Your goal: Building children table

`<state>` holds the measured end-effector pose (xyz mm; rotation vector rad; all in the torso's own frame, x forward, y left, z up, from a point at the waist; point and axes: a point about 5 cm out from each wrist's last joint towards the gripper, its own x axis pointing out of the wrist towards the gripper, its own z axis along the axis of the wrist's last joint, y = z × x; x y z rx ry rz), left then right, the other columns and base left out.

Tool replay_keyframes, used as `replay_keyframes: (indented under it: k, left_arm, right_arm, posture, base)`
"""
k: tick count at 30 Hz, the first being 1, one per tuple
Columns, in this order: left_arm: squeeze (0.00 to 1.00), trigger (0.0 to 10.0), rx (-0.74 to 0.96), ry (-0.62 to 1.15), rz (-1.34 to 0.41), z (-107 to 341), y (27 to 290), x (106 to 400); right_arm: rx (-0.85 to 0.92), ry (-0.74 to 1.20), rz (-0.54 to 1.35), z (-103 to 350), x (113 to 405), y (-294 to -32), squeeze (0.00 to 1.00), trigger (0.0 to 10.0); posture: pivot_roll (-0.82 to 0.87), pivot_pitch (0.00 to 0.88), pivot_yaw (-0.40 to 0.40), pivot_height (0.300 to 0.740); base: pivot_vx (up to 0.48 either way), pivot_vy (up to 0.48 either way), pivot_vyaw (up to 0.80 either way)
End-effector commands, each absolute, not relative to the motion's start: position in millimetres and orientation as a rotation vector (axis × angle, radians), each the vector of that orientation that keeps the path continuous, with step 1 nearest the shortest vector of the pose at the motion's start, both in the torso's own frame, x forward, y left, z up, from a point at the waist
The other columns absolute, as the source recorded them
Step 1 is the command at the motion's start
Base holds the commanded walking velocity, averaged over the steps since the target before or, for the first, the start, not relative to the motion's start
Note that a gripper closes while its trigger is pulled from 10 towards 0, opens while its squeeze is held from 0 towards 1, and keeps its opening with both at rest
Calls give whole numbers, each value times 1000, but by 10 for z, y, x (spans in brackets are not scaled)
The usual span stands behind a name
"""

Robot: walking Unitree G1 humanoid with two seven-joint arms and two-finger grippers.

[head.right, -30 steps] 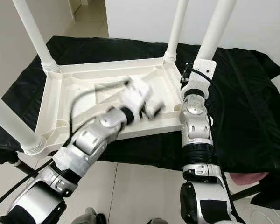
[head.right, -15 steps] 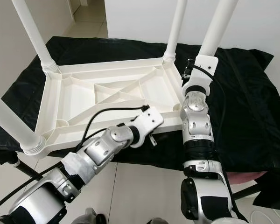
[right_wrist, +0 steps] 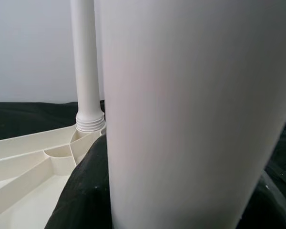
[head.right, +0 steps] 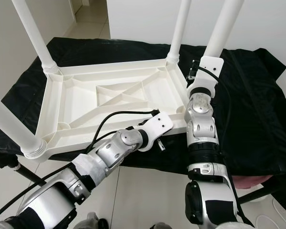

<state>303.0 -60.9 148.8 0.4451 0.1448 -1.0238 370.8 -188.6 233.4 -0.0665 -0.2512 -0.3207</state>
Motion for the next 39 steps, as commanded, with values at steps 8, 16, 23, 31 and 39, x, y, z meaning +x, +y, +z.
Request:
replay_keyframes:
  k: [8,16,23,31,39]
  left_arm:
    - [0,0,457,153,-1045,1456,-646,3034]
    - [0,0,471,152,-1057,1425,-663,3027]
    - [0,0,495,158,-1066,1370,-592,3027]
    - [0,0,559,187,-1104,1220,-362,2993]
    - [0,0,611,219,-1095,1113,-89,3000]
  right_arm:
    - [-72,-277,-328,2385,3712,-1887,0,10000]
    - [-72,-273,-332,2377,3713,-1894,0,10000]
    - [-72,-271,-332,2373,3716,-1891,0,10000]
    - [-74,-273,-329,2379,3720,-1890,0,10000]
    - [-73,-269,-324,2361,3722,-1874,0,10000]
  posture:
    - [-100,61,30,740]
    - [-99,62,30,740]
    - [-96,62,32,740]
    - [-94,58,29,740]
    - [-87,53,29,740]
  base:
    - [0,0,0]
    - [0,0,0]
    - [0,0,0]
    - [0,0,0]
    - [0,0,0]
